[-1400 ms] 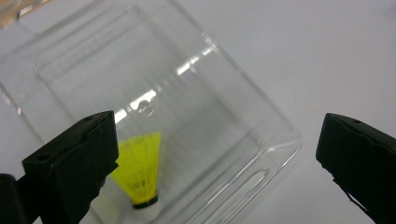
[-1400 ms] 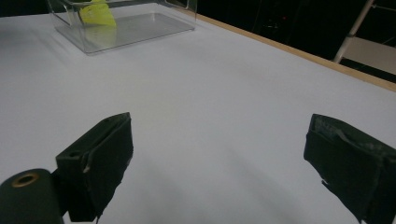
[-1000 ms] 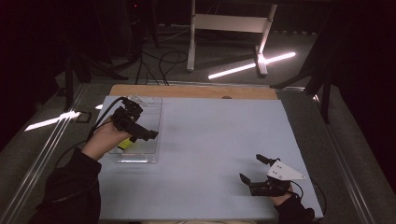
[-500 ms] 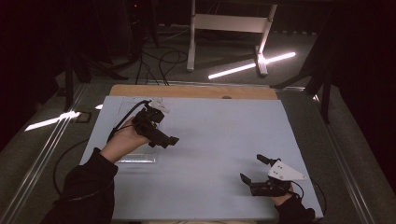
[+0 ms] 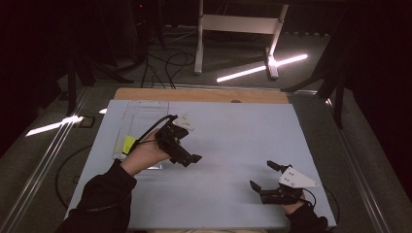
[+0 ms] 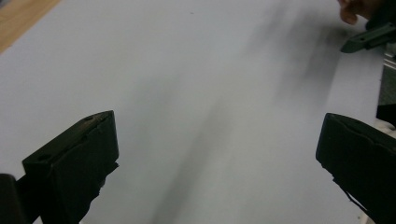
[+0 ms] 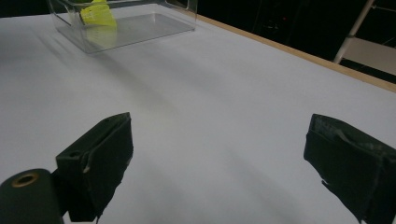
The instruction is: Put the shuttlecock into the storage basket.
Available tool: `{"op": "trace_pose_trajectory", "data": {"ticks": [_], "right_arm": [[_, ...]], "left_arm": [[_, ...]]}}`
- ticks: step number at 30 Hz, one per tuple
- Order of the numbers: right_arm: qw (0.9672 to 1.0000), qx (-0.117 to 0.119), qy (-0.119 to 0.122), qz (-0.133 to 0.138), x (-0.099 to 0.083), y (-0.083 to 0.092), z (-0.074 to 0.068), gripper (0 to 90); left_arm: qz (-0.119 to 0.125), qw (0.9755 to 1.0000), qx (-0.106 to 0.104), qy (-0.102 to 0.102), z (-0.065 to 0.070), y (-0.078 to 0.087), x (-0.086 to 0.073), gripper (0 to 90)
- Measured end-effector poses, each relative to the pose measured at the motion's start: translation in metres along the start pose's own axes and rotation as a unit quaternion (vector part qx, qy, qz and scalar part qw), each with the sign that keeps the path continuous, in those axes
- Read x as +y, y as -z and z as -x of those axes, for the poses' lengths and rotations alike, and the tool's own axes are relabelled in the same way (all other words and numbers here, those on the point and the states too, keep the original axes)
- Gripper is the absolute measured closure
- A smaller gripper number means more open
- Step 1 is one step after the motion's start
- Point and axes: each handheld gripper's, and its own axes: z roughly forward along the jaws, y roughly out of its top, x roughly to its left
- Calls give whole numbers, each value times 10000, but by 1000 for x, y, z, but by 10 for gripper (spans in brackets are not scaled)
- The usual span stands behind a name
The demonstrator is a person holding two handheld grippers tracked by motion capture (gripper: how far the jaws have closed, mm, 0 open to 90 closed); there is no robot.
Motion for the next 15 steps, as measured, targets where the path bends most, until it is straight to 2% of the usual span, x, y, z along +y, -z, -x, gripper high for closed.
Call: {"op": "trace_pose_trajectory", "data": {"ticks": [6, 13, 15], "right_arm": [[10000, 3, -9, 13, 0, 0, 0, 81], [10000, 0, -1, 6, 0, 0, 0, 81], [10000, 0, 7, 10, 0, 0, 0, 81]], "left_arm": [[60, 9995, -186, -266, 12, -13, -4, 2], [74, 9987, -352, -359, 20, -24, -15, 2], [98, 9982, -468, -354, 23, -29, -22, 2]]}}
